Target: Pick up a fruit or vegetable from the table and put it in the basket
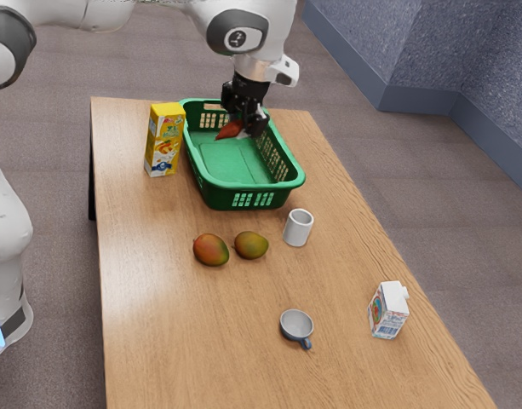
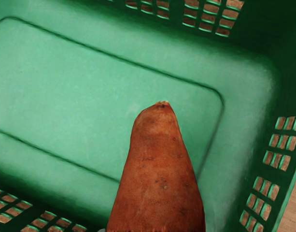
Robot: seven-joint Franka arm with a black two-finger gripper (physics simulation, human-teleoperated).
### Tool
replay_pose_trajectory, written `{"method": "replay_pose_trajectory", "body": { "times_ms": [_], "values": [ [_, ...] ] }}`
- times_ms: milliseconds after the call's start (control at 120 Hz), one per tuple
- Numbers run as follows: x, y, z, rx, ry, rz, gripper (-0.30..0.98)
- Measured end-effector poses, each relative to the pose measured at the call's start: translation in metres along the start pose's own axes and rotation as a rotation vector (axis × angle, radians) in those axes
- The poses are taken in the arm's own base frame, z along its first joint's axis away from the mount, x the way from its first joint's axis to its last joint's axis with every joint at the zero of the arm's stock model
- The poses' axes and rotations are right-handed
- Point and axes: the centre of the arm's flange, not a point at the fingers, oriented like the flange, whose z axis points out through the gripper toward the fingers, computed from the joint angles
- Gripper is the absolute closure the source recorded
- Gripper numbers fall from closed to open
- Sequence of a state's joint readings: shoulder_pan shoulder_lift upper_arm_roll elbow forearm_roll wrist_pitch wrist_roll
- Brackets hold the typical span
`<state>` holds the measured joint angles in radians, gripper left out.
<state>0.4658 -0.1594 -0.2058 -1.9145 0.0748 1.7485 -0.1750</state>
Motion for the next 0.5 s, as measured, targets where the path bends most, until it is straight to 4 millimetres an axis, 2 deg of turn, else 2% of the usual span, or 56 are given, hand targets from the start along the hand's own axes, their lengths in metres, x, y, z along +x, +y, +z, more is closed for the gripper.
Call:
{"method": "replay_pose_trajectory", "body": {
  "times_ms": [75, 183, 275, 358, 433, 467, 500],
  "values": [
    [0.015, -0.010, 0.015, -0.004, -0.041, 0.013, 0.55],
    [0.022, -0.024, 0.027, -0.007, -0.075, 0.032, 0.54],
    [0.023, -0.029, 0.031, -0.011, -0.091, 0.055, 0.30],
    [0.023, -0.027, 0.032, -0.013, -0.096, 0.085, 0.17],
    [0.022, -0.013, 0.022, -0.036, -0.078, 0.122, 0.10],
    [0.022, 0.005, 0.010, -0.031, -0.050, 0.159, 0.08],
    [0.019, 0.032, -0.003, -0.025, -0.022, 0.214, 0.06]
  ]
}}
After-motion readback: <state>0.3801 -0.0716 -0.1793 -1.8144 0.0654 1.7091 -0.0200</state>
